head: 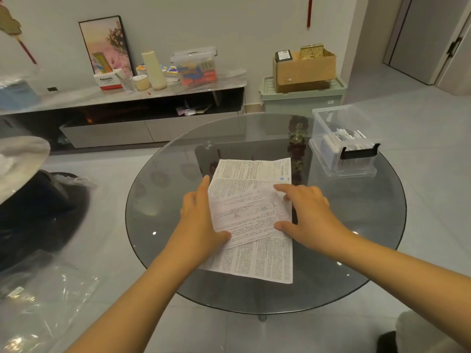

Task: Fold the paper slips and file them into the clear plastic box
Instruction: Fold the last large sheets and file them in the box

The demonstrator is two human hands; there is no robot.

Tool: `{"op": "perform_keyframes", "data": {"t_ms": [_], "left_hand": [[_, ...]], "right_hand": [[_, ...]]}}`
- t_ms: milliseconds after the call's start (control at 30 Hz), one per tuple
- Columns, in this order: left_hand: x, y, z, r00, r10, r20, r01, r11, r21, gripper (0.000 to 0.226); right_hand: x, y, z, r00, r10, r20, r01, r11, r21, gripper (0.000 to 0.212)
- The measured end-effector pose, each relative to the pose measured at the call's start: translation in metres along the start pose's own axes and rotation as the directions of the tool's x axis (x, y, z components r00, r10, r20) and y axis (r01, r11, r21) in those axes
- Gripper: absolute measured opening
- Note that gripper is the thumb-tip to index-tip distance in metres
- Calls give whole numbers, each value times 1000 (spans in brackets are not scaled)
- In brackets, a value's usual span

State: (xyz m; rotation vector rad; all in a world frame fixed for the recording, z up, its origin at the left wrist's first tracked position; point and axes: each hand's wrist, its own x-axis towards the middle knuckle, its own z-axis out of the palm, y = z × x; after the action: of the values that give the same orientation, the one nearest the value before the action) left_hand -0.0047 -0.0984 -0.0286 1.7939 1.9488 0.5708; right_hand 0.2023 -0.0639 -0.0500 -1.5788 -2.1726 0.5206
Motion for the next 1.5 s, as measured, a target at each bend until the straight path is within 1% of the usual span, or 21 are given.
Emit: {"op": "perform_keyframes", "data": {"t_ms": [33, 67, 100, 167, 200, 267, 333, 433, 500, 600, 767, 867, 1000, 1133, 1233, 1300, 1333, 1367, 1400, 1467, 1500], "left_hand": [[0, -1, 1, 1000, 22, -7, -22, 999, 42, 105], [1, -3, 3, 998, 56, -11, -54, 994, 93, 98], [2, -5, 4, 995, 95, 4, -94, 984, 150, 85], [3, -4, 6, 980, 172, 95, -190, 956, 223, 60], [2, -3, 8, 969, 196, 151, -228, 945, 234, 55], [1, 1, 11, 947, 232, 221, -289, 916, 279, 56], [3, 3, 12, 931, 279, 236, -347, 876, 335, 55], [5, 5, 10, 917, 327, 230, -394, 838, 379, 48], [4, 7, 10, 904, 359, 233, -425, 815, 394, 41], [2, 11, 12, 896, 384, 224, -443, 809, 386, 37], [3, 9, 9, 907, 383, 173, -419, 860, 293, 30], [1, 9, 5, 923, 350, 162, -379, 901, 213, 27], [2, 9, 7, 951, 294, 95, -305, 944, 125, 10], [6, 8, 6, 975, 217, 45, -218, 975, 34, 11], [10, 5, 8, 984, 175, 45, -176, 984, 12, 19], [12, 2, 10, 989, 139, 46, -141, 989, 35, 34], [13, 0, 11, 991, 127, 51, -130, 989, 71, 42], [15, -2, 12, 991, 119, 57, -125, 986, 112, 47], [16, -3, 12, 992, 112, 60, -120, 982, 144, 50], [18, -5, 12, 994, 94, 63, -104, 980, 169, 51], [19, -5, 11, 994, 87, 66, -97, 980, 173, 51]], "right_hand": [[0, 0, 0, 999, -48, -17, 47, 998, -52, 67], [0, 0, 0, 994, -104, -21, 102, 990, -99, 61], [1, 0, 1, 987, -162, -5, 160, 977, -140, 54], [0, 0, 4, 969, -235, 79, 246, 953, -175, 43], [0, -1, 6, 962, -240, 128, 259, 952, -162, 41], [-2, -1, 9, 954, -235, 186, 260, 957, -125, 43], [-2, 0, 9, 948, -250, 197, 278, 952, -131, 48], [-1, 2, 9, 936, -278, 218, 313, 938, -150, 54], [-1, 1, 8, 928, -303, 217, 340, 927, -160, 53], [1, 1, 5, 915, -364, 175, 393, 901, -182, 45], [0, 0, 9, 887, -451, 100, 461, 853, -244, 35], [-3, -5, 2, 910, -415, 30, 411, 885, -218, 28], [-7, -9, -6, 936, -352, -10, 346, 924, -164, 23], [-5, -8, -7, 960, -276, -44, 268, 953, -144, 22], [0, -3, -4, 963, -263, -64, 251, 956, -149, 35], [2, 2, -2, 967, -248, -61, 235, 959, -160, 43], [2, 3, -1, 971, -236, -50, 223, 957, -184, 44], [2, 3, 0, 969, -241, -47, 226, 950, -214, 41], [2, 3, 1, 959, -279, -51, 260, 937, -233, 36], [1, 3, 4, 922, -381, -62, 359, 906, -223, 22], [0, 2, 6, 906, -421, -32, 406, 890, -210, 17]]}}
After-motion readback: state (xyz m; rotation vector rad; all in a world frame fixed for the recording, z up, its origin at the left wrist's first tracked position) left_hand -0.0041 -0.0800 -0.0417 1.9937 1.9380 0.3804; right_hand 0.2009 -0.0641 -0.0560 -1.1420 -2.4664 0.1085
